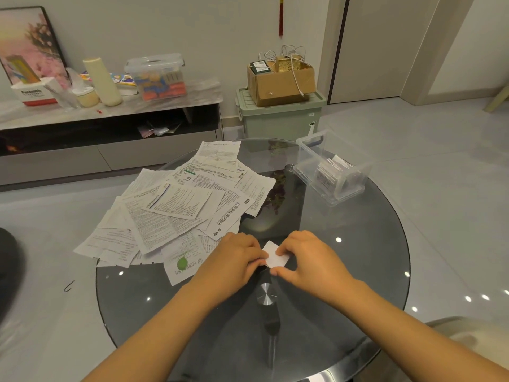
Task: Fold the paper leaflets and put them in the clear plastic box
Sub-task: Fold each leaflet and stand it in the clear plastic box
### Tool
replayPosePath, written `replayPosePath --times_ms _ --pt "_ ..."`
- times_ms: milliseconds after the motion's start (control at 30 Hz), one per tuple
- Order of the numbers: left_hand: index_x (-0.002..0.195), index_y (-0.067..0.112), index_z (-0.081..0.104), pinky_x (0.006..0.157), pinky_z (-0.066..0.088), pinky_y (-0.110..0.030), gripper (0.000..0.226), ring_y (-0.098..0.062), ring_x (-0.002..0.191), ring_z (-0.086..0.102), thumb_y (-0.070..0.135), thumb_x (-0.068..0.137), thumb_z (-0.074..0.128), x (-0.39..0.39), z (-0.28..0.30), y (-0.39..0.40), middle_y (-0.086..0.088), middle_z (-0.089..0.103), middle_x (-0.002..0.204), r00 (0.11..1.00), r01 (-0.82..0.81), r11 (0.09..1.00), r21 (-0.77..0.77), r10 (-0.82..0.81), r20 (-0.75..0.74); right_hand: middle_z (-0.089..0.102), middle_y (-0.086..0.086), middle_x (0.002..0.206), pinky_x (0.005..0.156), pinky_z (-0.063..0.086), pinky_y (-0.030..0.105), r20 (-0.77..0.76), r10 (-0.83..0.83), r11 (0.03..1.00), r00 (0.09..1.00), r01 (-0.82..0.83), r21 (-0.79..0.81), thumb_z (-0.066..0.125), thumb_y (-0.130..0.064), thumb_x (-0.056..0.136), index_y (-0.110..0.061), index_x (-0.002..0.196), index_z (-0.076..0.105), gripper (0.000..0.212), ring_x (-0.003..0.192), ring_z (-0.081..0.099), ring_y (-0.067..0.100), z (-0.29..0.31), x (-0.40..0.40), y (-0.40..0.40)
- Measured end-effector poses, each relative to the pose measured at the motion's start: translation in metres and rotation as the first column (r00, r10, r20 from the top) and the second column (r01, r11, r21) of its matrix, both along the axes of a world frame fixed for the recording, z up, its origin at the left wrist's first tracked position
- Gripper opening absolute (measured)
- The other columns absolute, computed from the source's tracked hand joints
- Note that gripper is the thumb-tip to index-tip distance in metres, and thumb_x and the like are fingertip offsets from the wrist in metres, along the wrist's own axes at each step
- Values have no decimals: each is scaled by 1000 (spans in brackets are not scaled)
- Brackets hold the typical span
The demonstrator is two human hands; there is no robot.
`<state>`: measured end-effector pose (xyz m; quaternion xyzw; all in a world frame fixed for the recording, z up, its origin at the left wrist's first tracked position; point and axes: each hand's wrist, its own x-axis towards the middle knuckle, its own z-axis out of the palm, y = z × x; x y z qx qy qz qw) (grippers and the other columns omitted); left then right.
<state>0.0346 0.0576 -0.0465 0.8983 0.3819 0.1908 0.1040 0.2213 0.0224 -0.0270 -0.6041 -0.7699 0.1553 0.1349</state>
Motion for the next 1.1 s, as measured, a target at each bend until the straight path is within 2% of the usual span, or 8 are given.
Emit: replayPosePath --times_ms 167,300,434,534,634,767,967,1101 --pt "83 21 68 63 50 -36 28 -15 69 57 32 88 43 5 6 -2 8 61 78 1000 6 1000 29 -6 -2 61 -8 107 80 41 22 43 -2 996 999 -2 89 52 -49 88 -30 116 62 36 102 50 12 5 -2 -5" --pt "91 25 67 71 45 -26 26 -7 80 54 39 89 44 7 10 -4 11 57 90 996 -23 995 -101 32 88 68 -7 95 76 48 27 -12 -10 995 1000 11 101 49 -42 89 -31 108 67 28 92 58 12 11 -1 -6" --pt "103 29 66 74 44 -17 21 -3 88 55 37 83 63 10 14 -4 16 56 99 990 -28 980 -196 54 130 71 -7 89 74 52 33 -114 -73 997 991 75 18 52 -35 89 -32 102 70 22 82 62 12 15 7 0" --pt "97 27 68 73 46 -20 10 -4 84 55 26 89 63 17 15 -4 14 59 92 977 -75 979 -190 110 183 71 -8 87 74 52 33 -194 -81 997 978 76 -33 53 -32 91 -31 99 70 20 79 62 10 16 14 1" --pt "90 26 71 72 43 -14 8 -4 83 56 22 89 63 26 20 -3 12 62 85 955 -95 978 -187 143 260 69 -7 85 73 53 35 -232 -48 999 972 41 -36 53 -37 91 -31 98 70 20 77 61 9 23 18 -1" --pt "87 23 72 69 38 -6 7 -2 83 55 18 86 67 46 37 0 11 63 80 940 -117 979 -166 163 299 66 -6 90 77 49 34 -164 -40 998 986 46 32 55 -33 92 -28 101 70 19 88 57 13 37 29 -1" --pt "88 22 74 71 37 -4 7 7 80 54 20 85 68 72 62 16 16 62 78 947 -97 988 -123 129 293 49 -6 85 73 42 27 -119 -86 991 989 97 90 53 -26 94 -21 105 71 22 88 54 18 61 52 8" --pt "91 19 75 70 38 -6 10 -1 73 54 21 85 67 99 85 38 12 64 81 946 -84 990 -111 114 302 60 0 86 71 47 32 -148 -150 974 978 171 145 54 -22 93 -18 101 71 20 83 58 20 77 72 22"
